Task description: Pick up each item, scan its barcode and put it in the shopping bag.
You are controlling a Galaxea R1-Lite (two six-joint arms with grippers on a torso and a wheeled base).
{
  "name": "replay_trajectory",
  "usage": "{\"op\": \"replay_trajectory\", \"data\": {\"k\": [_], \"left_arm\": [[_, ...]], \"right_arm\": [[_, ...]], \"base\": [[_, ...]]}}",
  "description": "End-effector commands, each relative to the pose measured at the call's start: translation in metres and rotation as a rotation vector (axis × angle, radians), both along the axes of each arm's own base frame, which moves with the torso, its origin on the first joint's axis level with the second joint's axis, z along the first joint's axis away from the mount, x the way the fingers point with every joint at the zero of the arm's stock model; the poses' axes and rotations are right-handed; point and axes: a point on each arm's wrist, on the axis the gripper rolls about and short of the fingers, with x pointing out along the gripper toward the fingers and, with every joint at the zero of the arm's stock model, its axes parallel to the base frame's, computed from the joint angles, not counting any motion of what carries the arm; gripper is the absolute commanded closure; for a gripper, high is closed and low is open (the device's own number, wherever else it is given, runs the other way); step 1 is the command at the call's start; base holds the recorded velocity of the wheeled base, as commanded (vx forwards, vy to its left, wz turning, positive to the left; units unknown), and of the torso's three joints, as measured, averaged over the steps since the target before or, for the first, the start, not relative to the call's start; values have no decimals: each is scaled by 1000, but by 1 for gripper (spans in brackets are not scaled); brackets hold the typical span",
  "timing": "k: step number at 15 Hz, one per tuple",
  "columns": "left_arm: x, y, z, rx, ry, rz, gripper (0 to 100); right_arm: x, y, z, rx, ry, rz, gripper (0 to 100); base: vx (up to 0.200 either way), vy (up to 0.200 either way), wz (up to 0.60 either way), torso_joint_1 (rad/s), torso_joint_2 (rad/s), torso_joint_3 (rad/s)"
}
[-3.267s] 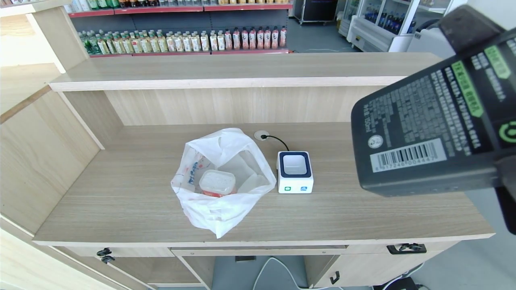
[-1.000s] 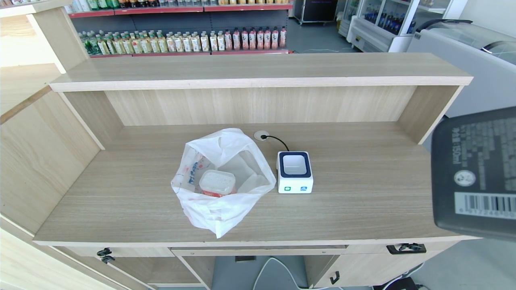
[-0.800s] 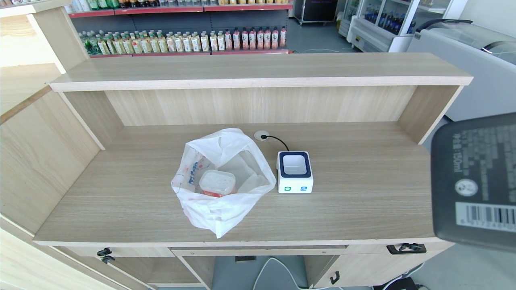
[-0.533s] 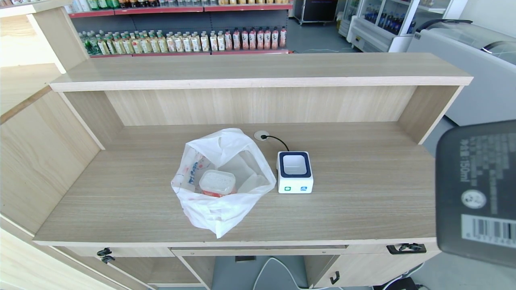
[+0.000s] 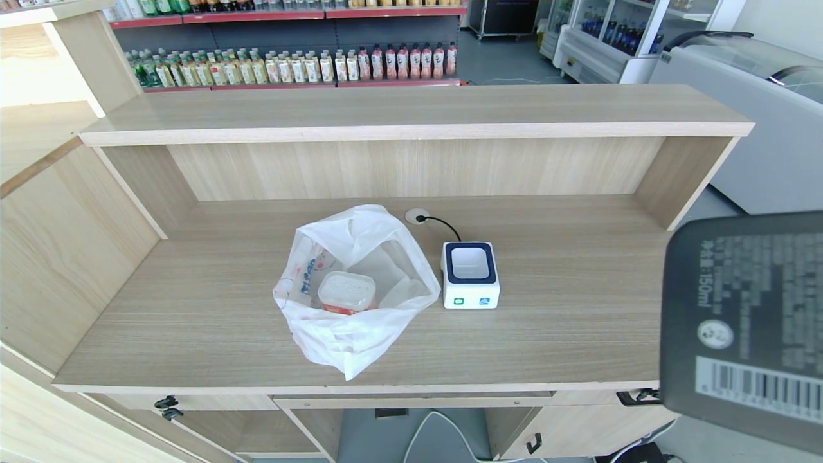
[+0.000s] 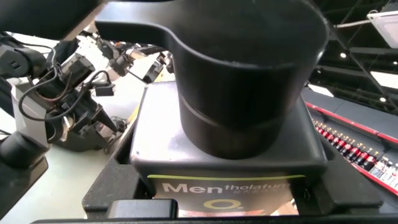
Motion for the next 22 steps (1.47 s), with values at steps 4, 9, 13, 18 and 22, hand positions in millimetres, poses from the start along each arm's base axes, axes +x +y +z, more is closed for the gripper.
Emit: {"op": "replay_trajectory", "data": {"k": [4, 9, 13, 18, 22], "left_arm": [[0, 0, 0, -1, 0, 1, 0], [0, 0, 0, 1, 0, 1, 0], [0, 0, 0, -1, 0, 0, 0], [0, 0, 0, -1, 0, 1, 0], [0, 0, 0, 1, 0, 1, 0]], "right_arm": [[6, 7, -4, -15, -5, -6, 100], [19, 9, 8, -6, 77, -103, 100], [54, 6, 29, -33, 542, -789, 100], [102, -49, 64, 187, 1115, -1353, 100], [126, -84, 63, 299, 1331, -1506, 100]], "base": [[0, 0, 0, 0, 0, 0], [0, 0, 0, 0, 0, 0], [0, 0, 0, 0, 0, 0], [0, 0, 0, 0, 0, 0], [0, 0, 0, 0, 0, 0]]}}
